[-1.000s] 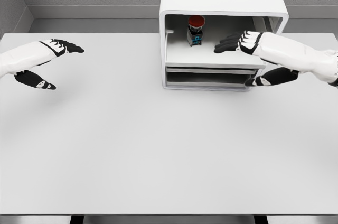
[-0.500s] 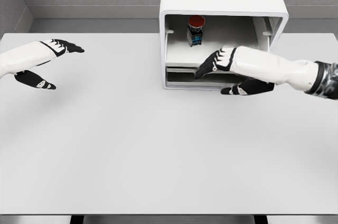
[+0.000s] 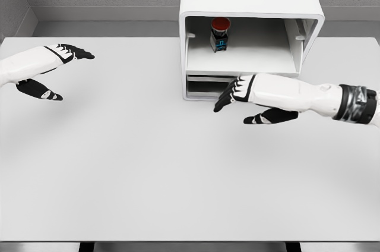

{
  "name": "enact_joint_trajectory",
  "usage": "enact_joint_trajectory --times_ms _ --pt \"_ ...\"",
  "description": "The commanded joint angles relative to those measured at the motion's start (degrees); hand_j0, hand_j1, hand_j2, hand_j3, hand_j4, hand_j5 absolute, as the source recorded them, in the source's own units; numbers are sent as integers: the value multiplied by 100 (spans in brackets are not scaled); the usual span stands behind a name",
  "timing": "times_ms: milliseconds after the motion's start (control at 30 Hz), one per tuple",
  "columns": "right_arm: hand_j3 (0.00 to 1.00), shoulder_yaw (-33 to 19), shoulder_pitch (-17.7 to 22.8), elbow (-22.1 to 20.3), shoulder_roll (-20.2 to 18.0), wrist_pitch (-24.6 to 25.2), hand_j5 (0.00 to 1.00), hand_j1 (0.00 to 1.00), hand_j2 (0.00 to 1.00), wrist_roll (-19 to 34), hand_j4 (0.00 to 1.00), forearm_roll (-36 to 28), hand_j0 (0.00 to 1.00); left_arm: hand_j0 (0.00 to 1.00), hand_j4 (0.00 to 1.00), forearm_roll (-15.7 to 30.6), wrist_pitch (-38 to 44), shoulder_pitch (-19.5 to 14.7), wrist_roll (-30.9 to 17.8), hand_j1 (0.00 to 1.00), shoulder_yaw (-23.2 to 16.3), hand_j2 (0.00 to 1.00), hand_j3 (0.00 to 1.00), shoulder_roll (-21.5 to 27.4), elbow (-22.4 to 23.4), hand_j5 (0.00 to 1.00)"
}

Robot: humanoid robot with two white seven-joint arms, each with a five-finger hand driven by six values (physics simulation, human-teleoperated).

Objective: Slide open multi-storey tabletop storage cabinets and put open load switch and slide close multi-storey tabletop storage cabinets

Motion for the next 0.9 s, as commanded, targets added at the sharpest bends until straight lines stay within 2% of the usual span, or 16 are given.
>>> enact_joint_trajectory --times_ms 0,267,500,700,867 --pt "76 8 -9 51 24 12 76 76 76 -9 76 30 76 100 100 39 6 0 3 100 7 100 100 6 -1 100" --pt "76 -1 -35 517 129 12 76 76 76 -1 76 83 76 100 100 39 6 0 3 100 7 100 100 -2 -1 100" --pt "77 87 -88 1000 454 12 77 77 77 8 77 206 77 100 100 39 6 0 3 100 7 100 100 6 -1 100" --pt "77 148 -132 1229 569 12 77 77 77 8 77 206 77 100 100 30 6 0 3 100 33 100 100 6 -1 100" --pt "77 271 -264 1598 736 12 77 77 77 17 77 214 77 100 100 39 6 0 3 100 33 100 100 6 -1 100"
